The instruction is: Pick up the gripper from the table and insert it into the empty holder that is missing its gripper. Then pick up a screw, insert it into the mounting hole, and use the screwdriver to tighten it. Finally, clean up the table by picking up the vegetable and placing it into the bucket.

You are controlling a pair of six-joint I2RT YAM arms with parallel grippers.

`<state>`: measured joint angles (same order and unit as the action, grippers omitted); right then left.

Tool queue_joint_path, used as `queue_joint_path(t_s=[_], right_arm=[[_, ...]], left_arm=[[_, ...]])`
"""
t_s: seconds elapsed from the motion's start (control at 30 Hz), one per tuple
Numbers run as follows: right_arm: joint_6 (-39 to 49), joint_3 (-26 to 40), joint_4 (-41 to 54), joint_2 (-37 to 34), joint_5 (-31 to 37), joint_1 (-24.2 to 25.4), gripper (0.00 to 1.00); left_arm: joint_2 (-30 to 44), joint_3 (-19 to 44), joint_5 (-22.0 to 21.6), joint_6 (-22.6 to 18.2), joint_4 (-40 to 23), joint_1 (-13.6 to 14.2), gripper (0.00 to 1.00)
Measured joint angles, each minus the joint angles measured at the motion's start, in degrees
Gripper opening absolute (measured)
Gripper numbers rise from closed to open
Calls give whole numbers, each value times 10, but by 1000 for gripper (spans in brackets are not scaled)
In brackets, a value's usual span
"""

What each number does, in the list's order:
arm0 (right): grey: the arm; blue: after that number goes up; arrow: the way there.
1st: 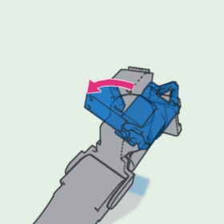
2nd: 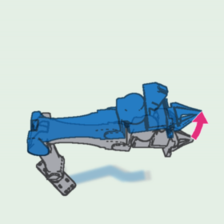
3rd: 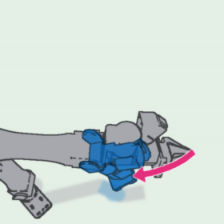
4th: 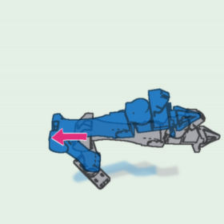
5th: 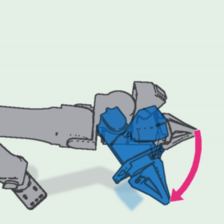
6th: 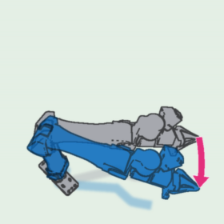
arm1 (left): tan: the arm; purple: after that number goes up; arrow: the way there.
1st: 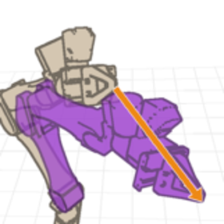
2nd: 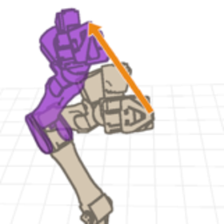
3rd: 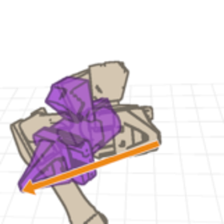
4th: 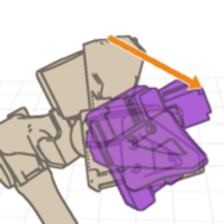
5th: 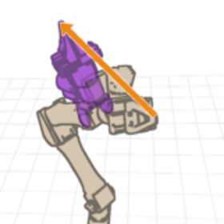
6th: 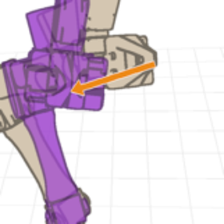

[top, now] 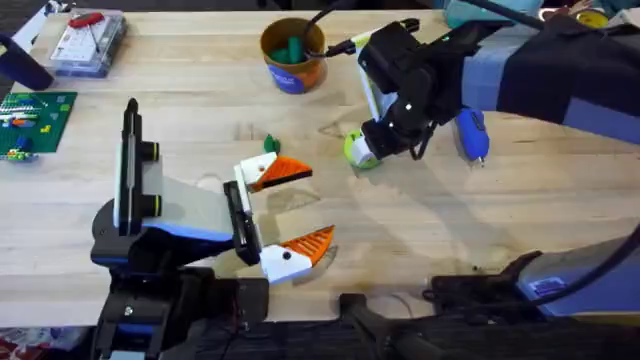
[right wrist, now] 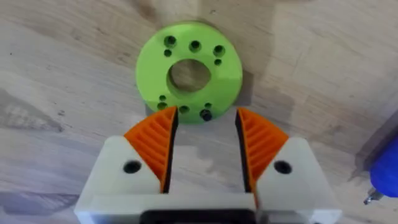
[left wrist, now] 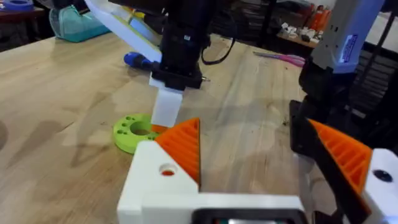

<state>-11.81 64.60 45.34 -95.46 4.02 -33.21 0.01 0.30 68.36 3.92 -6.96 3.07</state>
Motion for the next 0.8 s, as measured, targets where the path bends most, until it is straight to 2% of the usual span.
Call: queue_joint_path(t_s=[0.8], right_arm=[[-2, 0, -3, 0, -5, -2, 486]], left_arm=[[0, 0, 0, 0, 0, 0, 990]])
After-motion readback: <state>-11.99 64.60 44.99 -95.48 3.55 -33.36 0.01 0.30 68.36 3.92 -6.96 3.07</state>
